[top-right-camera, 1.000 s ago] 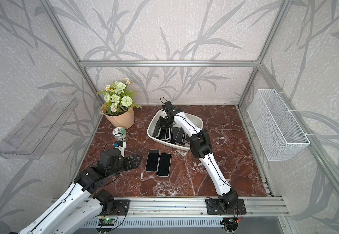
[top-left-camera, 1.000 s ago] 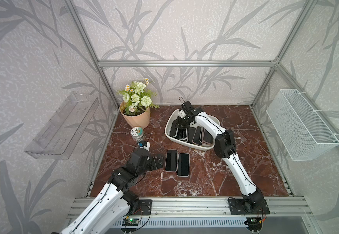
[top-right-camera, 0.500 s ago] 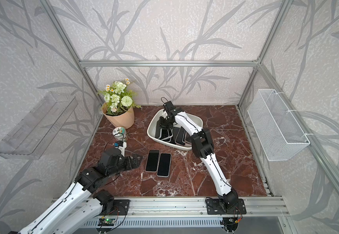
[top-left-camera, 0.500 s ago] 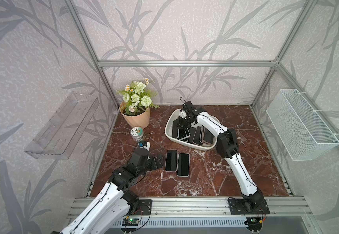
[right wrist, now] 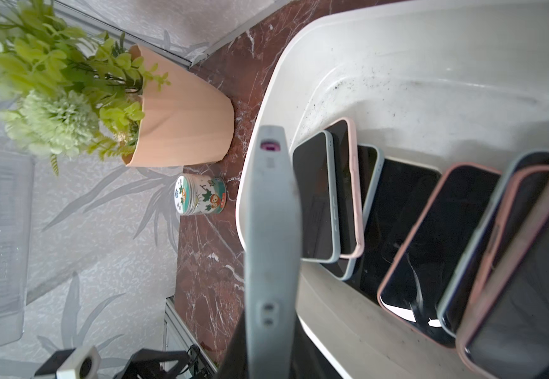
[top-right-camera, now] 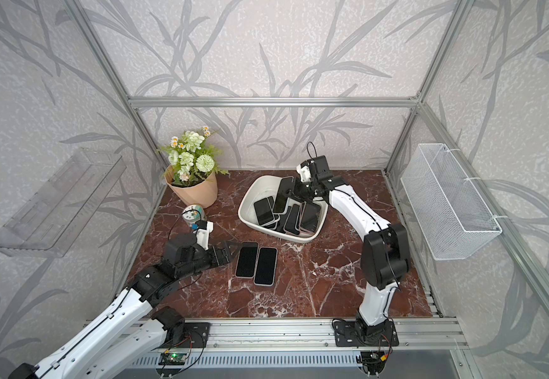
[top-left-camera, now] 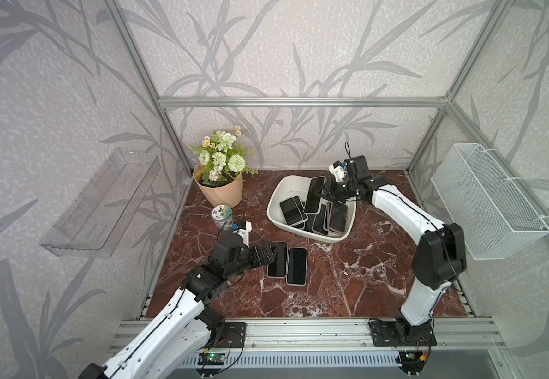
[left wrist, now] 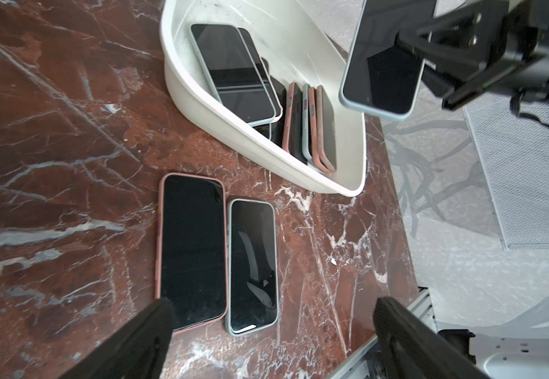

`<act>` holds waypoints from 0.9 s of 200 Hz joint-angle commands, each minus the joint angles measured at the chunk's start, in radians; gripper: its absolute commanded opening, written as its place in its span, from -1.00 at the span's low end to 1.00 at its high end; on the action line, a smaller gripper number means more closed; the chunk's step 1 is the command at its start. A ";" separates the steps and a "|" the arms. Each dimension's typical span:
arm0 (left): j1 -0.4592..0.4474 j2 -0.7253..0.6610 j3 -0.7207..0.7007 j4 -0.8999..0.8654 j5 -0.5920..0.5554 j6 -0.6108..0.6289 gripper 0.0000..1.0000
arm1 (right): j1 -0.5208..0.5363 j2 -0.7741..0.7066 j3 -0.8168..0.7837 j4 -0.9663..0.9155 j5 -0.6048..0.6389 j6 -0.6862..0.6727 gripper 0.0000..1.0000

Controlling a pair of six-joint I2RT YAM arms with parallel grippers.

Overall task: Take the phone out of the storage box
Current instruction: Pick up the phone from the storage box, then place the phone at the center of the board.

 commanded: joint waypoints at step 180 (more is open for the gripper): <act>-0.163 0.100 -0.036 0.075 -0.076 -0.028 1.00 | 0.195 -0.309 -0.821 0.398 0.022 0.129 -0.85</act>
